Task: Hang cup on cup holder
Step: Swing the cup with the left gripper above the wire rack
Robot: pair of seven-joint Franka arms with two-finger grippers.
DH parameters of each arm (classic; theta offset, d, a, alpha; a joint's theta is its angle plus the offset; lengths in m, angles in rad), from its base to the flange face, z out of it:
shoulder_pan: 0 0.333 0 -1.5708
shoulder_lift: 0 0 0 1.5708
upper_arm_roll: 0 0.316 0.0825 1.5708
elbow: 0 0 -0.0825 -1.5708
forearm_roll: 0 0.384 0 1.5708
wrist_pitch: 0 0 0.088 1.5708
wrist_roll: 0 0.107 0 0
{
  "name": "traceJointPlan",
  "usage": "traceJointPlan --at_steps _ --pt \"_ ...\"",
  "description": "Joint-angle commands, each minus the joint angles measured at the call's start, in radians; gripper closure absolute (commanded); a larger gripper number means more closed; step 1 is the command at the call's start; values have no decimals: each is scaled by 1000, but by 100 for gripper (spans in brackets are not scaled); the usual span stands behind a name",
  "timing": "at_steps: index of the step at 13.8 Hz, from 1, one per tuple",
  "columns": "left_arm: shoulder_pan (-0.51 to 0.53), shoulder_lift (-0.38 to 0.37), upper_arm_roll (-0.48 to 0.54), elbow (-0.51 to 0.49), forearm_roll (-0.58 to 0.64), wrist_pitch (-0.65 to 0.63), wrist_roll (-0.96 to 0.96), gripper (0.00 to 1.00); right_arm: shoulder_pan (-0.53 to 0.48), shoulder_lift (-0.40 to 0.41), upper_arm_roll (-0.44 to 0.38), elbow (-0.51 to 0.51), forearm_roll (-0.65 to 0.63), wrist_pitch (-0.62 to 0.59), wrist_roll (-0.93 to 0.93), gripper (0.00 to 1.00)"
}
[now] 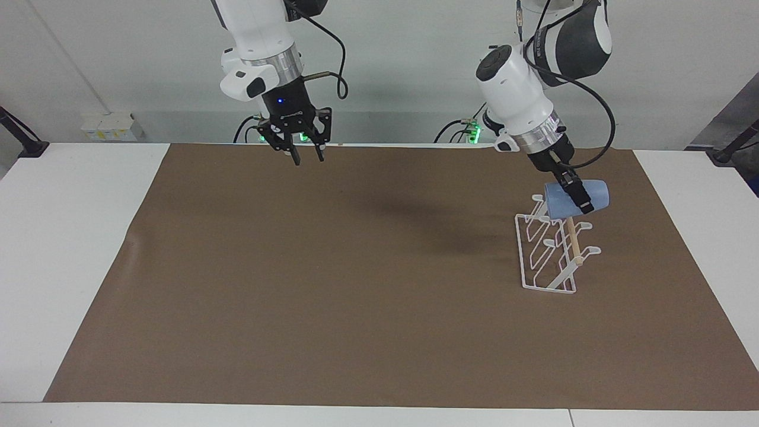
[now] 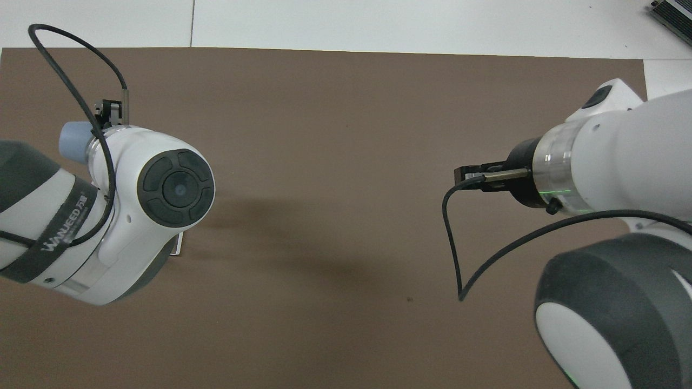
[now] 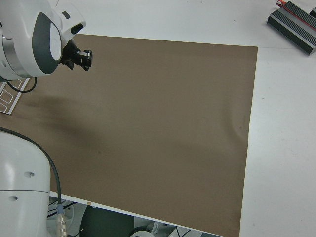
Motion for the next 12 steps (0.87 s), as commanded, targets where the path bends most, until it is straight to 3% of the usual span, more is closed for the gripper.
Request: traceJointPlan --at_steps 1,5,9,12 --pt "-14 23 7 -18 116 -25 -90 100 -41 16 9 55 -74 -104 -44 50" --pt "-16 26 5 -100 237 -22 -95 100 -113 2 8 55 -93 -199 -70 50" --pt "-52 89 7 -101 318 -77 -158 100 -203 -7 8 36 -89 -221 -161 45" --pt "-56 118 7 -103 372 -105 -236 100 -235 -7 8 32 -88 -209 -190 34"
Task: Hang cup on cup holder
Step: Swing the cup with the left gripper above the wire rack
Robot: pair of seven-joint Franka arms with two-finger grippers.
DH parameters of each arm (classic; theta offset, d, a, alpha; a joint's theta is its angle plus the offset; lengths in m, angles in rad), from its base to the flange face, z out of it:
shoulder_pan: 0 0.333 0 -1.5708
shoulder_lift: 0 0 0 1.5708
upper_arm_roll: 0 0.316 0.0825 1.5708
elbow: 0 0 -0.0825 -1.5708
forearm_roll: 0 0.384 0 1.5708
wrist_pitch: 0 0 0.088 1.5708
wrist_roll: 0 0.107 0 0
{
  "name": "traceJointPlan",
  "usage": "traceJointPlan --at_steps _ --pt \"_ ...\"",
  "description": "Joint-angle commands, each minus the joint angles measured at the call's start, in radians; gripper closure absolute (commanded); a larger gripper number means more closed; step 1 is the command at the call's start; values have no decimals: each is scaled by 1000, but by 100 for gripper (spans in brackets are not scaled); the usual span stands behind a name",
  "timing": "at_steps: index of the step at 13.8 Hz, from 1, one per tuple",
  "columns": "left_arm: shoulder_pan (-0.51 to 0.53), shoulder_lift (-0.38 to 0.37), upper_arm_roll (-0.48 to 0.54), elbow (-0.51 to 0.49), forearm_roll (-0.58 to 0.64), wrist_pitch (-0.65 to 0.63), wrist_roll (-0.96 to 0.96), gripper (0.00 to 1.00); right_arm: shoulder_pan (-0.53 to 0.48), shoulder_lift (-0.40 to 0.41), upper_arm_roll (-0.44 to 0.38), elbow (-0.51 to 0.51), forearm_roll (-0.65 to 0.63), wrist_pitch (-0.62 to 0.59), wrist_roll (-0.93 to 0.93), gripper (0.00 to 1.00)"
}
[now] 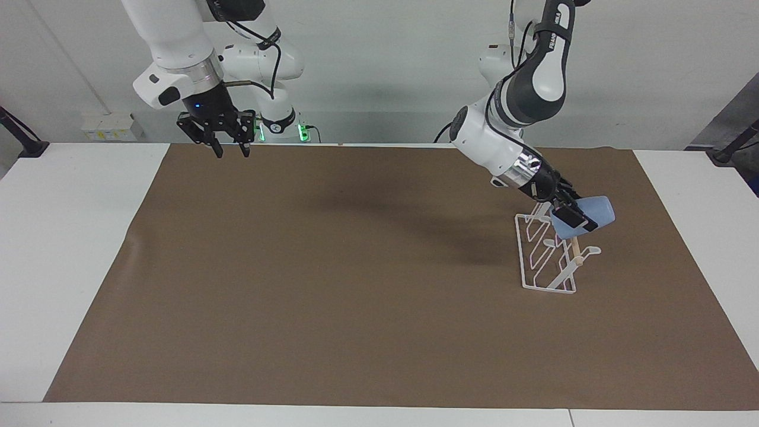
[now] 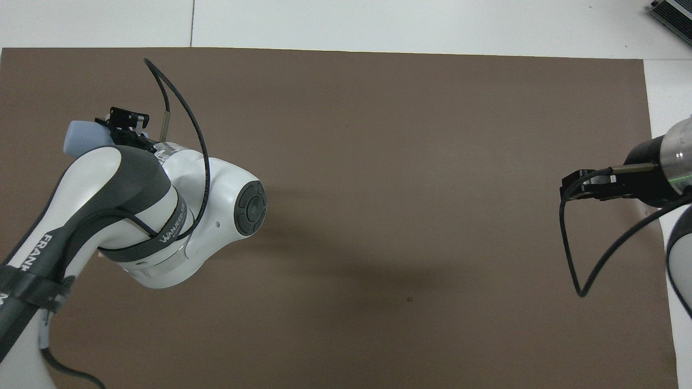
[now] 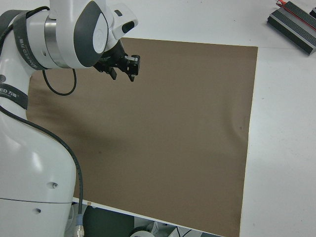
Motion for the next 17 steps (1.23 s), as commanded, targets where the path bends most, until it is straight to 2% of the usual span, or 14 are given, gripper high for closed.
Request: traceJointPlan --at_steps 1,3,5,8,10,12,17 --pt "-18 20 7 -10 46 -40 -68 100 -25 -6 13 -8 -13 3 -26 27" --pt "-33 23 8 -29 67 -58 -137 100 -26 -8 11 -15 -13 8 -23 14" --pt "-36 34 8 -35 72 -61 -172 100 -39 -11 11 -28 -15 31 -22 13" --pt "-55 32 8 -62 84 -75 -214 100 -37 -46 11 -100 -18 104 -19 10" --pt "-55 32 8 -62 86 -74 -214 100 -36 -48 11 -108 -21 114 -17 10" --pt "-52 35 8 -62 109 -66 -223 100 -25 -48 15 -108 -76 137 -11 10" --pt "-44 35 8 -81 129 -37 -221 100 -6 -68 22 -146 -75 149 18 11"
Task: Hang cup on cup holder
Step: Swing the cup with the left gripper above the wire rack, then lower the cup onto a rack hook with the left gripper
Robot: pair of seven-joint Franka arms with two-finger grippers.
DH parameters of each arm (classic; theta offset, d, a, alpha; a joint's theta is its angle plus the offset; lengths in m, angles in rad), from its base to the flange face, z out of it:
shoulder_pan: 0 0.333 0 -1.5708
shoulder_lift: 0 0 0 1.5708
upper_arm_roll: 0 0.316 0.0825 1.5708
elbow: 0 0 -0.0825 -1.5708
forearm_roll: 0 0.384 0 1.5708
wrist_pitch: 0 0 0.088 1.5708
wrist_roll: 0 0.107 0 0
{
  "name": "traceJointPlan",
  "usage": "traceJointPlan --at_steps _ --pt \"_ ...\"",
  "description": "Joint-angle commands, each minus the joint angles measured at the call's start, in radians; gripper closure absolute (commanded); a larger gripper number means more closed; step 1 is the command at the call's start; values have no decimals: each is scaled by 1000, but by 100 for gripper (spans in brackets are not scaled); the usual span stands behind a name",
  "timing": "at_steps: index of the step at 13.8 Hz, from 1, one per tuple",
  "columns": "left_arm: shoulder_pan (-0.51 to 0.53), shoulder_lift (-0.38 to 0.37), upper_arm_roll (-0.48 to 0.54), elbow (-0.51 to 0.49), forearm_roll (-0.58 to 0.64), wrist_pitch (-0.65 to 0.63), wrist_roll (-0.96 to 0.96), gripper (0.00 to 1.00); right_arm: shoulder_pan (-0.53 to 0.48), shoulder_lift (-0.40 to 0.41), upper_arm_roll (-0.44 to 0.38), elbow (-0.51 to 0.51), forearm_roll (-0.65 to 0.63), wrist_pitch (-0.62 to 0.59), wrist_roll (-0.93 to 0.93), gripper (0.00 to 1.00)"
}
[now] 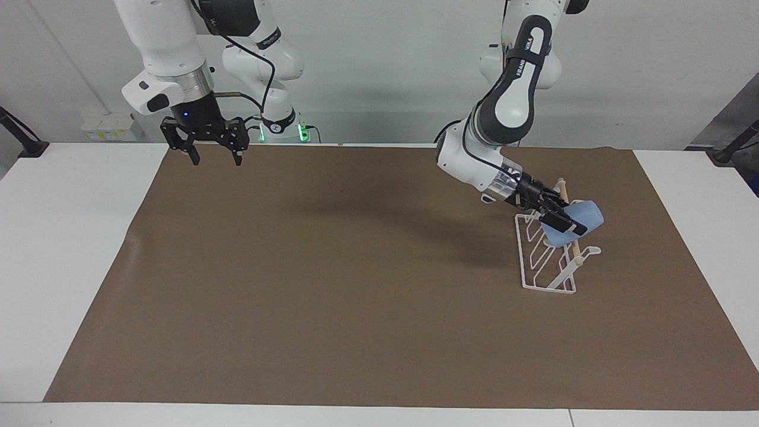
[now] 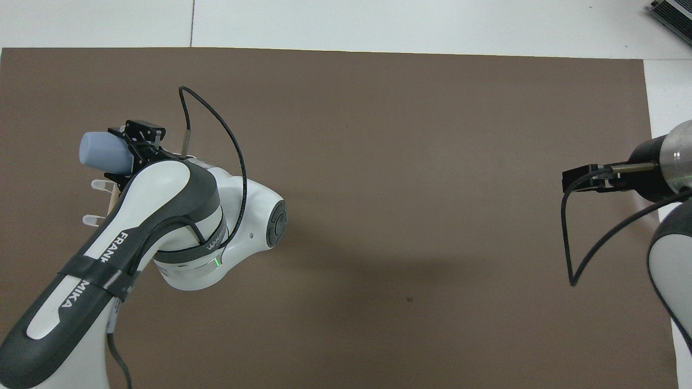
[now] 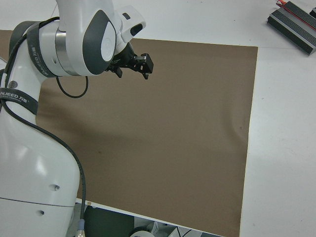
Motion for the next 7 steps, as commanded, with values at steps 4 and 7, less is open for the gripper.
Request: traceJointPlan --at_steps 4,7 --pt "-6 -10 7 -23 28 11 -24 1 6 -45 6 -75 -7 54 10 0" --pt "-9 -10 7 -22 28 9 -23 0 -5 -42 6 -71 -7 63 8 0"
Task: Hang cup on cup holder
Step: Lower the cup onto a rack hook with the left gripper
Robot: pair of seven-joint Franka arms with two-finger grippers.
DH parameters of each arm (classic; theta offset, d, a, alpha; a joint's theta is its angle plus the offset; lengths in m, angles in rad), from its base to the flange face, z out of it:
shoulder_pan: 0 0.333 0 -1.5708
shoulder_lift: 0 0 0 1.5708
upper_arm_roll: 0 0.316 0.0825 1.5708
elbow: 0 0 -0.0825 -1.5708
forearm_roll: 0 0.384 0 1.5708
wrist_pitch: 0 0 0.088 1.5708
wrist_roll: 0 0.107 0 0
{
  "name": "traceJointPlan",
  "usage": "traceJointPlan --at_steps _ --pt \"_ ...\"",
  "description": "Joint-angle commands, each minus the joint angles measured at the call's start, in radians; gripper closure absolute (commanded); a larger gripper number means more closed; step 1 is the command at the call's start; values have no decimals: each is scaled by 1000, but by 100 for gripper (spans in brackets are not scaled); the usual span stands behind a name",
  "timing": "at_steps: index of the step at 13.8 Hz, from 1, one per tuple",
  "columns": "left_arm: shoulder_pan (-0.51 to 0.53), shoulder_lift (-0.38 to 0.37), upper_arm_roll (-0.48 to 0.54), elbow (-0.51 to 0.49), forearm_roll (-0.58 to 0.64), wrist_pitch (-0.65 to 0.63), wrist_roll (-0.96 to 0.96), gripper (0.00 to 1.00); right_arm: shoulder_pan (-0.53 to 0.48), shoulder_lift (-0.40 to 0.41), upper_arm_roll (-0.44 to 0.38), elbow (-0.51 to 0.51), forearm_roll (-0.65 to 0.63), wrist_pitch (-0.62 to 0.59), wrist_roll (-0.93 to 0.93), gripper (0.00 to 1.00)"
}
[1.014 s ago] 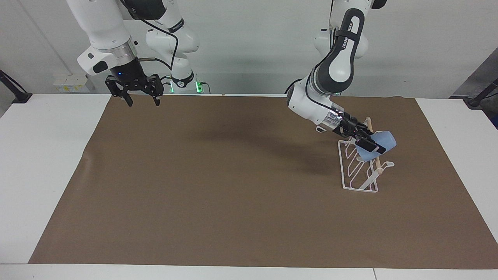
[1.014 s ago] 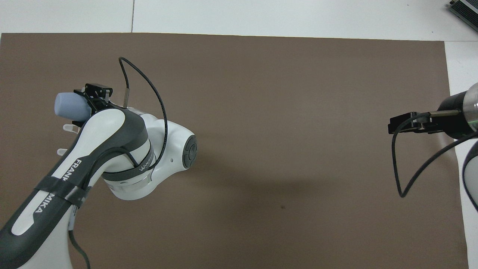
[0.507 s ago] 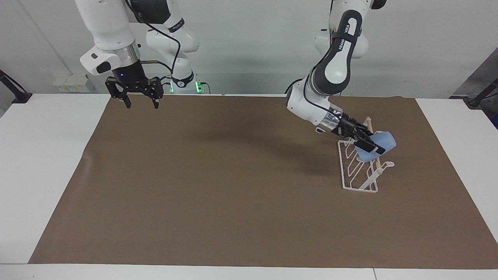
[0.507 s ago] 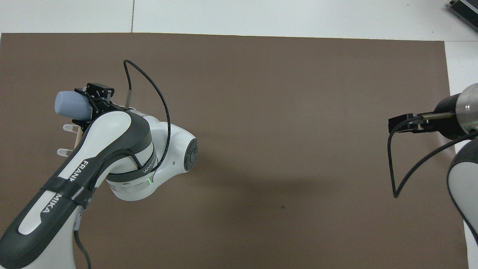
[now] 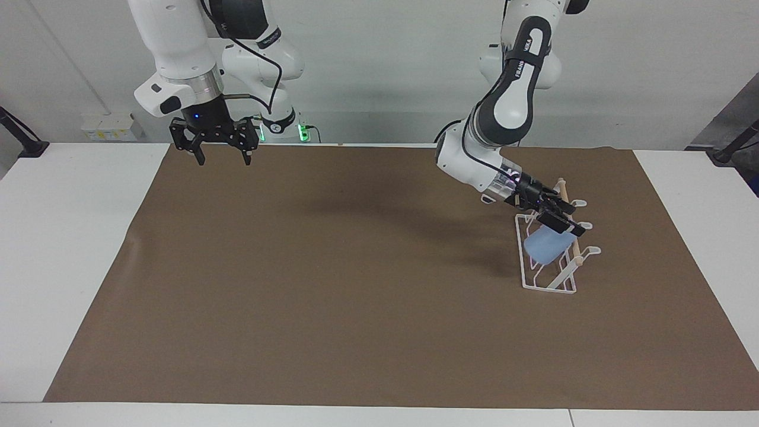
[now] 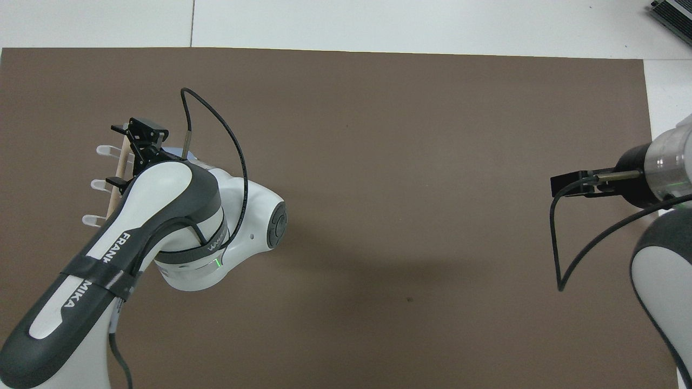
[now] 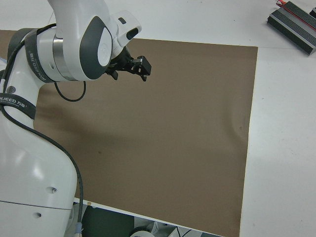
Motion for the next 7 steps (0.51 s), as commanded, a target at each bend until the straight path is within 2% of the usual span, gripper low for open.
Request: traceJointPlan --at_steps 1,4,7 --pt "-11 -10 8 -18 21 7 -22 0 -14 -21 7 -27 -7 32 8 0" --pt "-5 -36 5 6 -28 10 -34 0 -12 -21 7 -25 -7 33 9 0" --pt "1 -73 13 81 -250 -8 -128 0 -9 -21 7 -25 -5 34 12 0"
